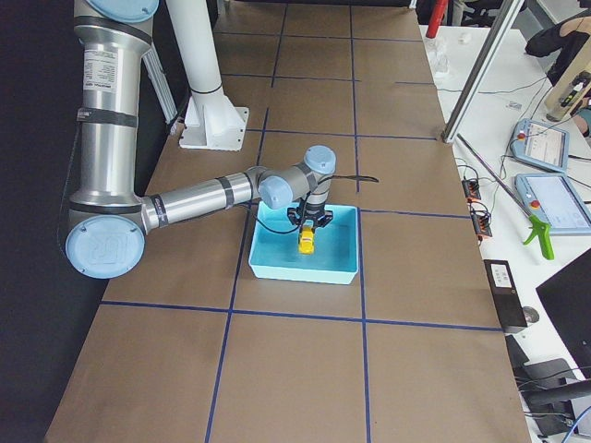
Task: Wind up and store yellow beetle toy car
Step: 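Lower the car into the bin and open the right gripper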
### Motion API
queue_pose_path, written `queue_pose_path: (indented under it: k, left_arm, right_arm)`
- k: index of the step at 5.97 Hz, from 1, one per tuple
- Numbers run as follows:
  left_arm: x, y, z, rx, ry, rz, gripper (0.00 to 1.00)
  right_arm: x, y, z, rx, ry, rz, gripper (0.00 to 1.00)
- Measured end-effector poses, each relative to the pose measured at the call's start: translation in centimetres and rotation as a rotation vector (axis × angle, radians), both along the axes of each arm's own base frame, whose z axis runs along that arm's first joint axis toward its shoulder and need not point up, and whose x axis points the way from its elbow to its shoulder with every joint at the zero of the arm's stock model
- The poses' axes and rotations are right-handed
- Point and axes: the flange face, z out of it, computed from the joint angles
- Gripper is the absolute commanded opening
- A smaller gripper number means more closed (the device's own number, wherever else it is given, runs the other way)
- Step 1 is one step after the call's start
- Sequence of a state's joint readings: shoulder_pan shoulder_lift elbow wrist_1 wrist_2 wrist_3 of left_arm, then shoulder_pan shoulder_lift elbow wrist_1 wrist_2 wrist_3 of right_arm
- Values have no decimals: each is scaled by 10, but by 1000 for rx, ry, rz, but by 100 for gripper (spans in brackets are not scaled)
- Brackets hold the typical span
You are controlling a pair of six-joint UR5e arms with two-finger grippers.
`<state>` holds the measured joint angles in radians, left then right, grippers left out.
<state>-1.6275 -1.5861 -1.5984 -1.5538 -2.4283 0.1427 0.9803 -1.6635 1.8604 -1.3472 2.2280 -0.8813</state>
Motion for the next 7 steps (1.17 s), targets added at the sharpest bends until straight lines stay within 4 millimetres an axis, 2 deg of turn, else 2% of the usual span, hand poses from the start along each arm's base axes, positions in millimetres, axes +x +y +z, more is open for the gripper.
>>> queue_pose_path:
  k: [1, 3, 4, 5, 6, 7]
  left_arm:
    - [0, 0, 0, 0, 0, 0, 100]
    - [0, 0, 0, 0, 0, 0, 100]
    - [0, 0, 1, -1, 0, 0, 100]
    - [0, 0, 1, -1, 0, 0, 100]
    - [0, 0, 1, -1, 0, 0, 100]
    - [0, 0, 1, -1, 0, 0, 100]
  right_arm:
    - [-10, 1, 13, -6, -8, 7, 0]
    - [-27, 6, 24, -6, -23, 13, 3]
    - [-32, 8, 24, -7, -25, 9, 40]
    - [-36, 10, 23, -15, -27, 12, 96]
    - [-40, 12, 21, -29, -28, 19, 100]
    - [-42, 13, 20, -36, -29, 22, 100]
